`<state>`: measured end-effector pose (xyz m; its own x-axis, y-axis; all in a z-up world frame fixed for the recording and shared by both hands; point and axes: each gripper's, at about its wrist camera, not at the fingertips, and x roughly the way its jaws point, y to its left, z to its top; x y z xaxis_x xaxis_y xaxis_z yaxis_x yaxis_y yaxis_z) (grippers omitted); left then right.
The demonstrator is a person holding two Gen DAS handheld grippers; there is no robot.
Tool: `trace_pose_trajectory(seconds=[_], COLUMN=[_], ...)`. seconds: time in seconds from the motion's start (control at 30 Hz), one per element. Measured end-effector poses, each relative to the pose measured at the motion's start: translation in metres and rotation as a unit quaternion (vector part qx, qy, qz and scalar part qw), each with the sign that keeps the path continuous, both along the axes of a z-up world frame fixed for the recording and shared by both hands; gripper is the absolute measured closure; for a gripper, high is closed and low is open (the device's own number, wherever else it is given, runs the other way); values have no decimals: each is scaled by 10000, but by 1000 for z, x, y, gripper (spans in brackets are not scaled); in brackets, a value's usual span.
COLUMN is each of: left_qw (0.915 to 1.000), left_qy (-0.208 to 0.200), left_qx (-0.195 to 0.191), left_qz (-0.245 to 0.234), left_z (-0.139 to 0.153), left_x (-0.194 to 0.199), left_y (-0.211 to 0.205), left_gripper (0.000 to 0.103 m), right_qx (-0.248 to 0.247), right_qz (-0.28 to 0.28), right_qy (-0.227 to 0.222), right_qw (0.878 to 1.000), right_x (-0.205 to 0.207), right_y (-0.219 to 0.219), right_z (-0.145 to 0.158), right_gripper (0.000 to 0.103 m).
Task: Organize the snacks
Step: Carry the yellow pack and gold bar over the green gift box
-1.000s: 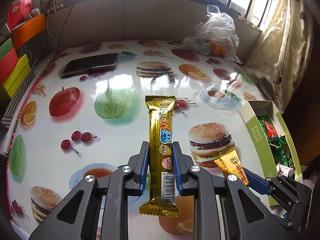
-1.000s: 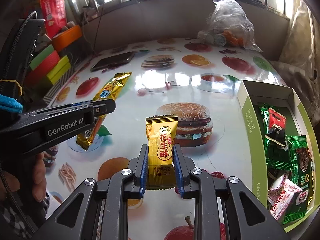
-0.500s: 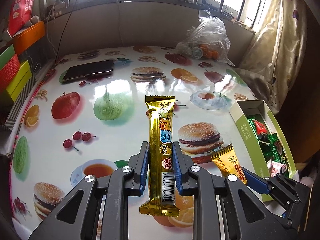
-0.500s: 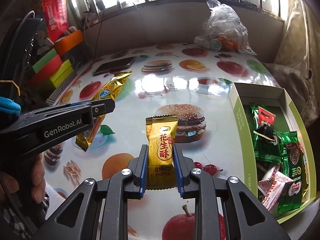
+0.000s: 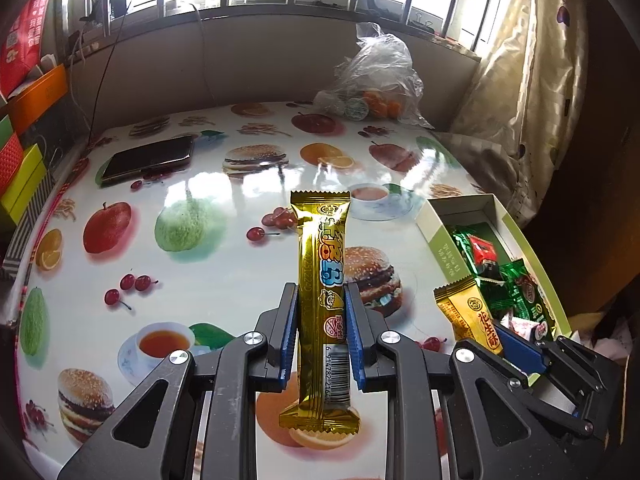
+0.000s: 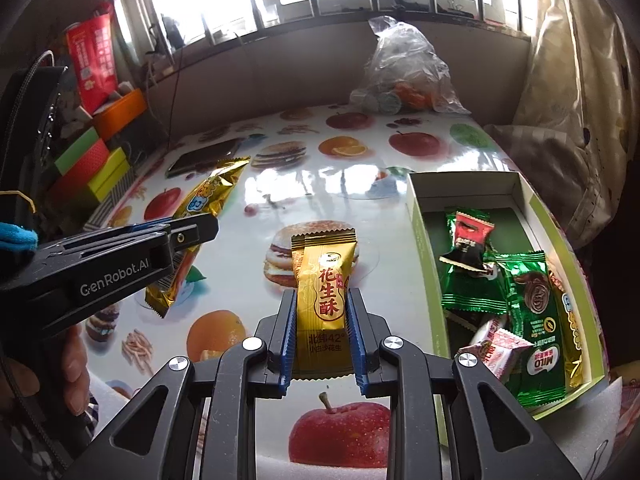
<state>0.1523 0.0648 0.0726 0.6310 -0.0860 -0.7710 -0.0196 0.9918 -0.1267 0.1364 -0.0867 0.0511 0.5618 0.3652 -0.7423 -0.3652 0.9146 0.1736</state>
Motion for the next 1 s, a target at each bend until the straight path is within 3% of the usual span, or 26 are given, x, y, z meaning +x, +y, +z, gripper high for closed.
trace_pose_trajectory(seconds=[1.0], left_qw=[9941], left_qy=[170], left_qx=[-210], left_qz=[-1048], left_z=[-4], left_x=[34], left_y=[-101], left_gripper=[79], right_qx=[-82], right_qz=[-1364], right_qy=[16], right_qw=[9906], right_x=[15], right_y=[-121], right_z=[3], right_gripper=[80])
